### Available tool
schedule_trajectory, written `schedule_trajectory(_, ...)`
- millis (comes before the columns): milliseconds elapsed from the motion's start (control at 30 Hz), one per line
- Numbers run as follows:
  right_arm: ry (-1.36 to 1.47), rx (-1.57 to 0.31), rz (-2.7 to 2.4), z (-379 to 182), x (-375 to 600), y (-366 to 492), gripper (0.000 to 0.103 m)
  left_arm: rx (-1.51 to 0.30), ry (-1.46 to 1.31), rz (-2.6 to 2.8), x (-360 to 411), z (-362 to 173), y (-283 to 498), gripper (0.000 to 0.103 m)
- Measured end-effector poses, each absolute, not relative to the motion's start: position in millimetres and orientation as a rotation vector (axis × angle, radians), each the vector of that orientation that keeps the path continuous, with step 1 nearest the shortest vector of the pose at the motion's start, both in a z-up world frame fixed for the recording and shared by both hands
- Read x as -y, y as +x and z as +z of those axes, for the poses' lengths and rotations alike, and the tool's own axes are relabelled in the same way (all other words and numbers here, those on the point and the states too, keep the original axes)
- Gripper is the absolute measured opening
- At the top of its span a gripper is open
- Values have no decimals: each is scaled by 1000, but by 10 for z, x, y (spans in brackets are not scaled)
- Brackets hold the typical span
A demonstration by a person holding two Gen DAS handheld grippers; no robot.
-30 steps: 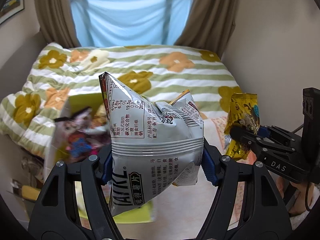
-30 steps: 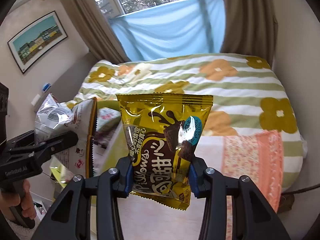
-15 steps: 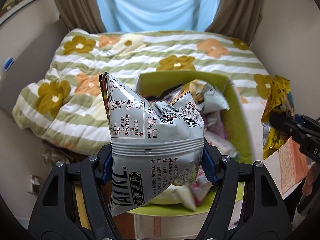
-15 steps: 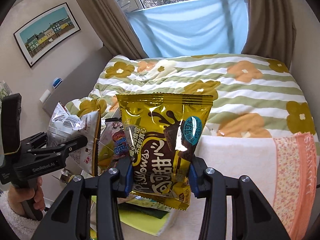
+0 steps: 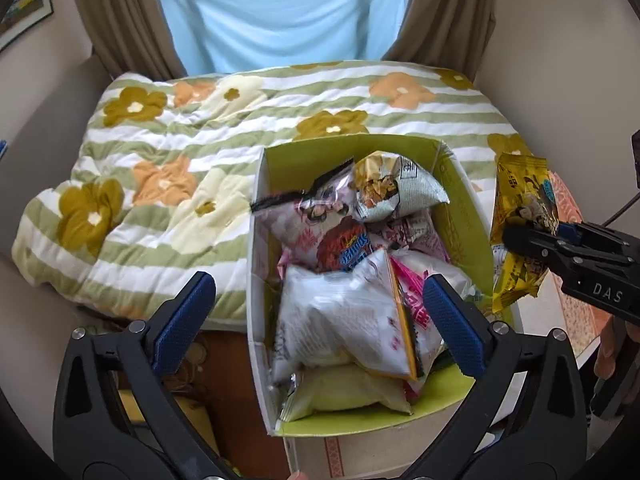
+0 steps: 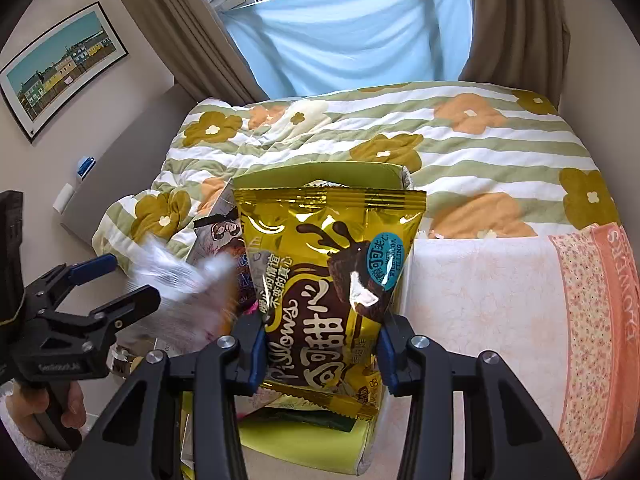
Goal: Organize snacks
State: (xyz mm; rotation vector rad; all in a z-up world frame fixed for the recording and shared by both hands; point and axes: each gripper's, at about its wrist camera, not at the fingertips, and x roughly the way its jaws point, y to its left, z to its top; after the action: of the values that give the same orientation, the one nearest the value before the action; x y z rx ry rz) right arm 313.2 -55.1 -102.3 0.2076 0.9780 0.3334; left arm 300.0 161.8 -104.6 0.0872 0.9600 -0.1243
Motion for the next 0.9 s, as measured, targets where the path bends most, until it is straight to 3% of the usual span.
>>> schedule_trajectory(567, 155, -1086, 432, -1222, 418, 3394, 42, -1005, 7, -20, -1726, -1233, 2976, 103)
schedule_trajectory(600, 156, -1097, 437, -1246, 409, 3419, 49, -1007, 4, -14, -1717, -1244, 2979, 103)
schedule_trajectory(700, 175, -1081, 436, -1263, 439, 3436, 100, -1009, -10, 15, -1710, -1289, 2977, 103)
schedule_trajectory(900, 139, -1043, 406, -1283, 593, 3381, 102, -1022, -48, 53, -1717, -1414, 2893, 103)
